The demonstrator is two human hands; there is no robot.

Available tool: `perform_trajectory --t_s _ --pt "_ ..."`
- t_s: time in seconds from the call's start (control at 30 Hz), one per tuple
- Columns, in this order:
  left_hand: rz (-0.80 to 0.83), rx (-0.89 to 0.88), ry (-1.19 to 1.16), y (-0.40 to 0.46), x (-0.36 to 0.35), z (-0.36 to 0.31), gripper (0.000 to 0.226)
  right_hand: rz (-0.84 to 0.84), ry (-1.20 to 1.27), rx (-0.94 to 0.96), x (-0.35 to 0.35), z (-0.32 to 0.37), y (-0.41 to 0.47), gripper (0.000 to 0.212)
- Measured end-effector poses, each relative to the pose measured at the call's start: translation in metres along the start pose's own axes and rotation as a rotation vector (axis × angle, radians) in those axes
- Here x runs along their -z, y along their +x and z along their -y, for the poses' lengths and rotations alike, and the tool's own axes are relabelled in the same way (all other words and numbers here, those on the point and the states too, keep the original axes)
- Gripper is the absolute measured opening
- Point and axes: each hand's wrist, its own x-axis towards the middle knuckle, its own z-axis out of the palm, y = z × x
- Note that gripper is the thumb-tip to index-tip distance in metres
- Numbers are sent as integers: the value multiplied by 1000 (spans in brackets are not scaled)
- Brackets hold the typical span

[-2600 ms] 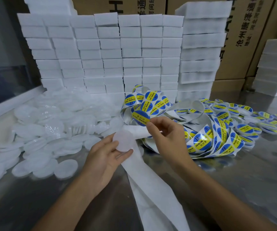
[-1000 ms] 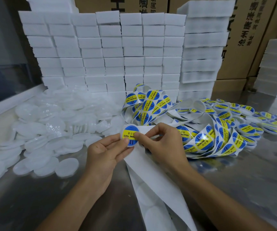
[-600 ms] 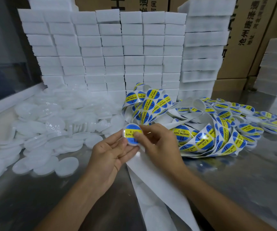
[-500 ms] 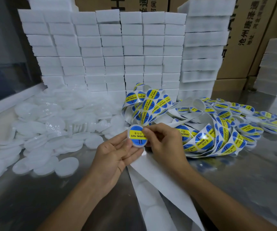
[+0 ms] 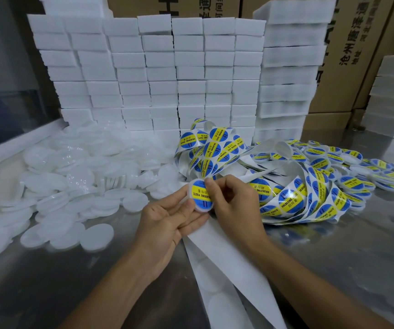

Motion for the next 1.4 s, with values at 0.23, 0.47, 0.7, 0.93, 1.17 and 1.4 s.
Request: perform_trajectory --t_s 0.23,0.47,0.7,0.93,1.17,1.4 --pt "0 -66 138 -1 0 3 34 -3 -37 -62 1 1 -1 49" --pt "-171 -78 120 2 5 -5 22 142 146 -27 0 -4 1 11" --pt "-303 -121 245 3 8 -7 17 252 222 -80 -7 1 -4 12" --pt "-365 -153 282 2 3 -6 11 223 -90 255 1 -1 -2 42" --pt "-330 -169 315 0 2 -10 18 306 -243 364 10 8 0 52" --pt "-422 -643 1279 2 15 0 19 -48 -260 40 57 -10 55 35"
